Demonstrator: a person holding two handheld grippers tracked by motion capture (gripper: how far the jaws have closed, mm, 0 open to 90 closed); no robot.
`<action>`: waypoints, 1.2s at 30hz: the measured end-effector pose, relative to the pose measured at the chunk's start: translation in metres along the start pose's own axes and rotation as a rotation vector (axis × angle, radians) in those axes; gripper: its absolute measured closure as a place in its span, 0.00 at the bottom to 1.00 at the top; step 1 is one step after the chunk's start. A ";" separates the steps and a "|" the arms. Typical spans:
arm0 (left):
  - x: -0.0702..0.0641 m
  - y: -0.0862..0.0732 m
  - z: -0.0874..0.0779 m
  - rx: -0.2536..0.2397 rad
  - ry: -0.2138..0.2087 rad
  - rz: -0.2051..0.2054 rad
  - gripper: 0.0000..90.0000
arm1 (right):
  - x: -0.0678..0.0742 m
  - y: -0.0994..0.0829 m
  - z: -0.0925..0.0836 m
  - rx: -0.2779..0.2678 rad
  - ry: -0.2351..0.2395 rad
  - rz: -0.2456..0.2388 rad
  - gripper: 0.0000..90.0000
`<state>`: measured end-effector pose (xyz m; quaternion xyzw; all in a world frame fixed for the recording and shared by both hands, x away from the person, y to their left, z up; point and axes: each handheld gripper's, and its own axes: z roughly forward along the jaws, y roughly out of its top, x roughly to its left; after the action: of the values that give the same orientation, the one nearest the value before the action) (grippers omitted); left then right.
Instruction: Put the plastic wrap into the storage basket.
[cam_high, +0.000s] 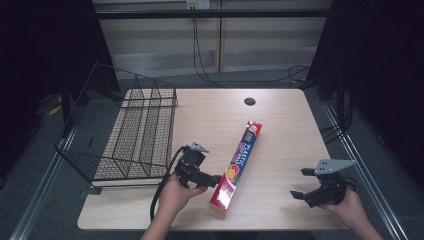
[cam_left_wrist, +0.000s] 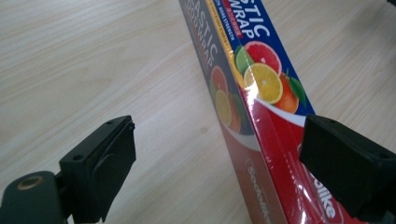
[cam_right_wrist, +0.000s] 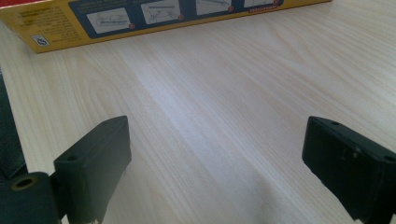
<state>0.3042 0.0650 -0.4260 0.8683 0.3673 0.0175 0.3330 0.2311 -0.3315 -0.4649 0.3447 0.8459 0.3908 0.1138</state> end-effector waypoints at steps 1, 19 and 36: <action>0.000 0.003 0.001 0.002 -0.001 0.001 0.12 | 0.000 0.000 0.000 0.003 -0.001 -0.003 0.09; -0.006 0.036 0.026 0.061 -0.021 -0.025 0.14 | -0.001 0.000 -0.002 -0.008 -0.009 0.003 0.09; -0.013 0.060 0.046 0.107 -0.003 -0.033 0.14 | -0.002 0.000 -0.003 -0.017 -0.011 0.006 0.09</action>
<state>0.3449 0.0003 -0.4239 0.8786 0.3816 -0.0090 0.2870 0.2310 -0.3342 -0.4631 0.3484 0.8408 0.3966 0.1200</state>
